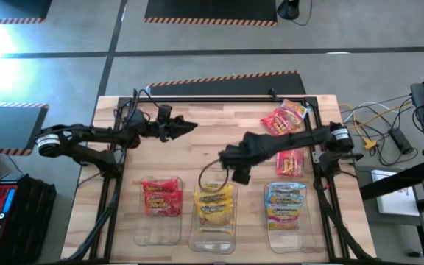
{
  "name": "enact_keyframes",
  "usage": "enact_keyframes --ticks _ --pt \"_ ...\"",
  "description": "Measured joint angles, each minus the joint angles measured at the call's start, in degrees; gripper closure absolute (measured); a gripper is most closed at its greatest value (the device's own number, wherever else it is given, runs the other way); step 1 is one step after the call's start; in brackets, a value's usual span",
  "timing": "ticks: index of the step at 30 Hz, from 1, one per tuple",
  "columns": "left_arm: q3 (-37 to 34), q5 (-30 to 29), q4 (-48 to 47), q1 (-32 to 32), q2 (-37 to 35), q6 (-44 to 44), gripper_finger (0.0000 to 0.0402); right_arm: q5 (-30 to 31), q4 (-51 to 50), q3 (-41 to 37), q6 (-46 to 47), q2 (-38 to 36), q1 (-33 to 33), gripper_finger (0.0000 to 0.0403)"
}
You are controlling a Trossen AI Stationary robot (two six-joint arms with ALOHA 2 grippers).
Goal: Sort Maruchan noodles
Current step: Put the orange noodle pack into the left transparent bin
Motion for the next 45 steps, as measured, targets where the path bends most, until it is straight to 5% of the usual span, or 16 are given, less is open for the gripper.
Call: enact_keyframes --ticks 9,18,27,35,45 --pt "6.10 -0.05 -4.29 0.76 0.02 2.83 0.0169 -9.70 -0.33 -18.44 -0.83 -7.88 -11.23 0.0234" --pt "16.25 -1.22 -23.45 2.72 0.04 12.19 0.0169 -22.07 -0.14 -35.48 0.91 -15.40 -15.34 0.0234" --pt "28.86 -7.25 -41.90 2.75 0.07 22.87 0.0169 -22.52 -0.34 -43.76 -10.98 -16.96 -15.36 0.0234" --pt "28.38 -10.05 -42.39 2.80 0.04 22.61 0.0169 -21.23 3.29 -49.76 -16.90 -15.77 -15.65 0.0234" --pt "27.15 -13.71 -42.14 2.75 0.09 19.94 0.0169 -20.75 10.36 -47.09 -20.96 -15.75 -18.45 0.0239"
